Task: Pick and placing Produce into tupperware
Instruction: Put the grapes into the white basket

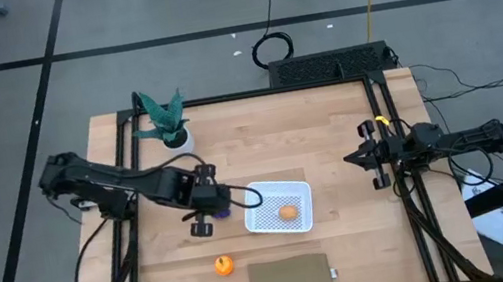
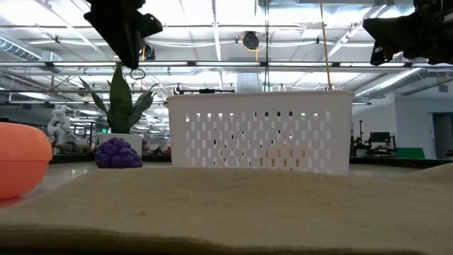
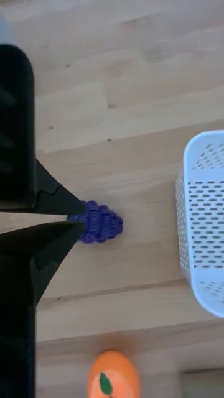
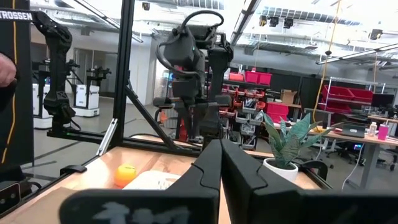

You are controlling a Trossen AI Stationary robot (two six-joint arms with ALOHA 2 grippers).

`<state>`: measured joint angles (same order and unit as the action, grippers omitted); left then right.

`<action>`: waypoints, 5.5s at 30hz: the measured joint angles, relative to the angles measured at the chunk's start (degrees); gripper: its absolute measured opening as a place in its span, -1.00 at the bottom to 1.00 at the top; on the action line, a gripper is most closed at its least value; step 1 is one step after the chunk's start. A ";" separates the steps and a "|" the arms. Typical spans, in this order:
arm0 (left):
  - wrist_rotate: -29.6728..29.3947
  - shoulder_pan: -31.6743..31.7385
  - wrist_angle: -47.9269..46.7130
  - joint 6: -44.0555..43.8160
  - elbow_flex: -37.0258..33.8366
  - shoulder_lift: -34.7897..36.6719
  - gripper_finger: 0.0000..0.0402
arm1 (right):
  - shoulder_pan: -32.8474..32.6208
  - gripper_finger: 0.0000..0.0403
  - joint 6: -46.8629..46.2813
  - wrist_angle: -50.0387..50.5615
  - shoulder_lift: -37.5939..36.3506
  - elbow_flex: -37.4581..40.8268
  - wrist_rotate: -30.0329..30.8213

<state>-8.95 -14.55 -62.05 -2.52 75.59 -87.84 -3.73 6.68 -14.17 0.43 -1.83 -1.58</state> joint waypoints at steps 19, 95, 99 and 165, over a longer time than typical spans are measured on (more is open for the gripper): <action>1.95 0.00 -0.05 -1.09 0.00 -1.78 -0.18 | -0.02 -1.00 -0.02 0.30 0.15 0.00 0.00; 11.27 6.49 25.93 7.30 -21.79 -8.86 0.86 | -0.02 -1.00 -0.44 0.80 1.11 0.00 0.00; 11.28 6.51 25.91 7.34 -21.79 -8.86 0.68 | -0.02 -1.00 -0.42 0.80 1.11 -0.01 0.00; -0.55 3.51 5.16 10.60 -4.42 0.88 0.03 | 0.00 -1.00 0.04 0.79 1.09 -0.02 0.00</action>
<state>-9.50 -11.04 -56.89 8.08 71.18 -86.96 -3.73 6.72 -13.38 1.52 -1.85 -1.58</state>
